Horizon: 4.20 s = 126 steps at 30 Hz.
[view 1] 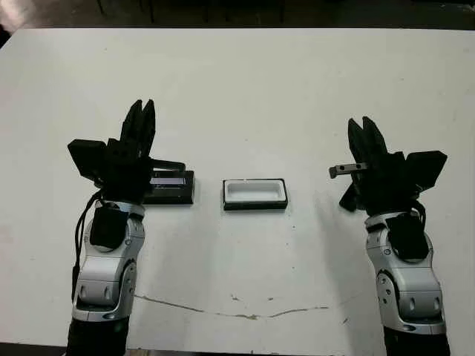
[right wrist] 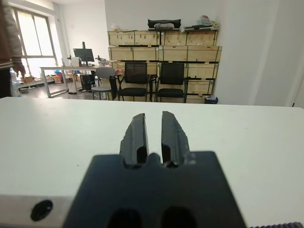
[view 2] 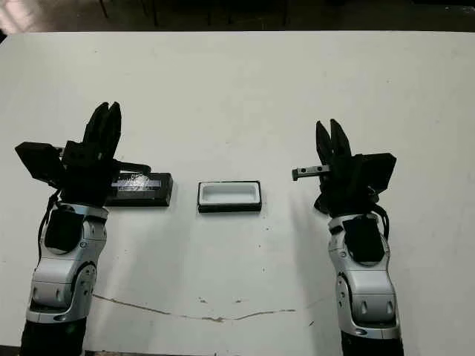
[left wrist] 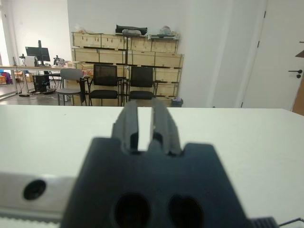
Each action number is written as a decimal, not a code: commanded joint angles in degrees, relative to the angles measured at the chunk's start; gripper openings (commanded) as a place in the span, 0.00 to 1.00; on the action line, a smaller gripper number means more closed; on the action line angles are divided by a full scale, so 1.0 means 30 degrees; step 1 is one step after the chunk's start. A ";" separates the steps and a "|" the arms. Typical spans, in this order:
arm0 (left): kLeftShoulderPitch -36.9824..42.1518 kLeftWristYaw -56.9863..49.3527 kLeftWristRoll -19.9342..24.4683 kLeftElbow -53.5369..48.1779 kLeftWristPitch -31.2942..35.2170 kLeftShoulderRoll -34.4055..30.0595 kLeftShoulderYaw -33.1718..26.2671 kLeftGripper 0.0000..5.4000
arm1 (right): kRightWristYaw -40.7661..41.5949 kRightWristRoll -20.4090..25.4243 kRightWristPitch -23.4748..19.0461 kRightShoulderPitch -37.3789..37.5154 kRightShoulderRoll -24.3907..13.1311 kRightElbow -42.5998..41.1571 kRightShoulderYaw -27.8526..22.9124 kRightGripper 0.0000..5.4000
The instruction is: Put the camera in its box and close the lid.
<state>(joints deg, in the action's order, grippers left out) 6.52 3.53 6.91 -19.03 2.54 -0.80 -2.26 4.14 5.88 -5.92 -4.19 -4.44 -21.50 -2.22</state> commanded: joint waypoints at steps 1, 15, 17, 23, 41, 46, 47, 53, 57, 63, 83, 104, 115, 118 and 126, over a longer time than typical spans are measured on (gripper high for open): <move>-0.0370 -0.0071 -0.0033 0.0059 0.0355 -0.0156 -0.0107 0.00 | 0.0226 0.0113 0.0048 0.0168 -0.0096 0.0278 -0.0053 0.00; -0.0384 -0.0008 -0.0117 0.0361 -0.0087 -0.0187 -0.0216 0.00 | 0.1225 -0.0053 0.0602 -0.0184 -0.1667 0.0612 -0.0958 0.00; -0.0423 0.0030 -0.0061 0.0332 -0.0148 -0.0218 -0.0275 0.00 | 0.1859 0.0500 0.0572 -0.0240 -0.2432 0.0463 -0.1673 0.00; -0.0635 0.0137 0.0145 0.0135 -0.0049 -0.0246 -0.0384 0.00 | 0.3253 0.1145 -0.1049 -0.0150 -0.5234 -0.0089 -0.3789 0.00; -0.1355 0.0458 0.0248 -0.0252 -0.0257 -0.0691 -0.0704 0.00 | 1.0360 0.1391 -0.8361 0.0023 -1.3547 0.1289 -0.2552 0.00; -0.1594 0.0429 0.0371 -0.0444 -0.0131 -0.0734 -0.0862 0.00 | 1.1769 0.0627 -1.0036 -0.0241 -1.5390 0.0821 -0.0869 0.00; -0.1627 0.0395 0.0390 -0.0478 -0.0117 -0.0711 -0.0891 0.00 | 1.2067 0.0599 -0.9969 -0.0259 -1.5525 0.0933 -0.0659 0.00; -0.1779 0.0403 0.0410 -0.0578 -0.0066 -0.0796 -0.1022 0.00 | 1.3269 0.0041 -1.0543 -0.0347 -1.6626 0.1056 0.0500 0.00; -0.1830 0.0493 0.0538 -0.0569 -0.0030 -0.0822 -0.1078 0.00 | 1.3640 -0.0435 -1.0376 -0.0245 -1.7154 0.1250 0.0890 0.00; -0.1843 0.0542 0.0539 -0.0543 0.0021 -0.0856 -0.1049 0.00 | 1.4246 -0.0896 -1.0473 -0.0455 -1.7430 0.1523 0.1594 0.00; -0.2076 0.0416 0.0177 -0.0693 0.0042 -0.0748 -0.0957 0.00 | 1.4978 -0.2141 -0.9238 -0.3801 -1.5872 0.6333 0.4625 0.00; -0.2497 0.0336 0.0005 -0.0840 -0.0186 -0.0686 -0.0793 0.00 | 1.5830 -0.4141 -0.7451 -0.6658 -1.3689 0.9919 0.6713 0.00; -0.2364 0.0086 -0.0178 -0.0636 -0.0205 -0.0597 -0.0568 0.00 | 1.6669 -0.4166 -0.8102 -0.7178 -1.3299 0.8406 0.7280 0.00; -0.2380 0.0014 -0.0171 -0.0662 -0.0146 -0.0526 -0.0534 0.00 | 1.6850 -0.4051 -0.8578 -0.7344 -1.3186 0.7940 0.7355 0.00; -0.2383 0.0029 -0.0112 -0.0469 -0.0425 -0.0430 -0.0529 0.00 | 1.6950 -0.4139 -0.9632 -0.8182 -1.2582 0.7710 0.7742 0.00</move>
<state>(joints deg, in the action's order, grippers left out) 0.04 3.86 6.74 -21.48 1.15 -2.03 -3.76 53.56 -6.53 -33.32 -30.09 -43.32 0.77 19.16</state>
